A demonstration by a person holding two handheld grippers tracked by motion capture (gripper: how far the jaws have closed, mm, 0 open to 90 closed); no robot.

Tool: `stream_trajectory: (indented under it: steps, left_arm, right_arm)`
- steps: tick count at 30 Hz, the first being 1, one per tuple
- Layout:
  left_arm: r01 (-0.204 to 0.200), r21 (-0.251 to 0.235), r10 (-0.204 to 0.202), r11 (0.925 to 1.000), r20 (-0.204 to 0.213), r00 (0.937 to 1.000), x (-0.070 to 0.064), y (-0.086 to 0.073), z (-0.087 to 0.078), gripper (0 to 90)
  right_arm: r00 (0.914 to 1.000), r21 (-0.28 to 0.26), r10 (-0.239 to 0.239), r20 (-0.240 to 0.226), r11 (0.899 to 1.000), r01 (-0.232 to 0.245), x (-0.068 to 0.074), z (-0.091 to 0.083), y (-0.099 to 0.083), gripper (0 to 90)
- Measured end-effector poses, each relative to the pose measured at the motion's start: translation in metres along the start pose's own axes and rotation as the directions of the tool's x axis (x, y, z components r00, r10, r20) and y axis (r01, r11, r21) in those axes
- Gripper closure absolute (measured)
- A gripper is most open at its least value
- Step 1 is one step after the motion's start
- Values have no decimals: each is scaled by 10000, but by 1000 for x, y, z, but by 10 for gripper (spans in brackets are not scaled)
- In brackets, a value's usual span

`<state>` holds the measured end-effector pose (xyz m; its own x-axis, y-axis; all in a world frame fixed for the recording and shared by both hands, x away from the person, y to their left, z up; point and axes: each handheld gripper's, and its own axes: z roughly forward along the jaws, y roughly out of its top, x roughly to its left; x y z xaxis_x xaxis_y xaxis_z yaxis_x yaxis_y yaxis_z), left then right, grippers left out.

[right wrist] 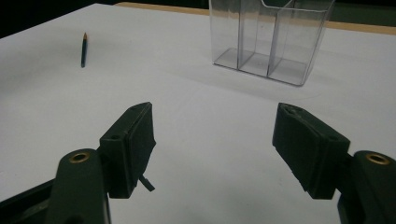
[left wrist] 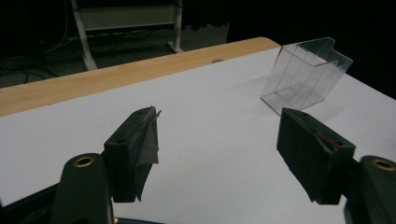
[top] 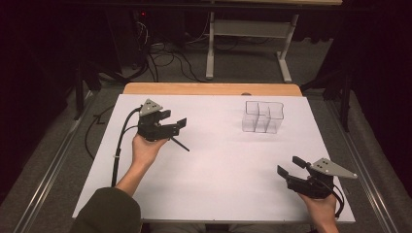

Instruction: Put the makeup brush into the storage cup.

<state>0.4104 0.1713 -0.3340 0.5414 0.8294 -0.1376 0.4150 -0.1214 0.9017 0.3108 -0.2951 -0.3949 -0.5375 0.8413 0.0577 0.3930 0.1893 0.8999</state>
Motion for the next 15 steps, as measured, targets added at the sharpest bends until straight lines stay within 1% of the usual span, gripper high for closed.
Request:
stream_trajectory:
  steps: [3, 8, 11, 15]
  left_arm:
    - [-108, 93, 107, 9999, 17, 9999, 1, 1, 3, 292]
    - [-27, 106, 27, 9999, -56, 10000, 4, 1, 7, 289]
    - [-25, 207, 29, 9998, -184, 9998, 6, 2, 8, 288]
    - [50, 303, -44, 9995, -207, 9998, 7, 4, 8, 287]
  right_arm:
    - [10000, -1, -9, -25, 10000, 9, 0, 0, 0, 307]
    - [10000, -5, -21, -73, 10000, 21, 0, 0, 0, 306]
    - [10000, -3, -7, -80, 10000, 7, 0, 1, 0, 306]
    - [10000, 19, -30, -94, 10000, 30, 0, 1, 0, 306]
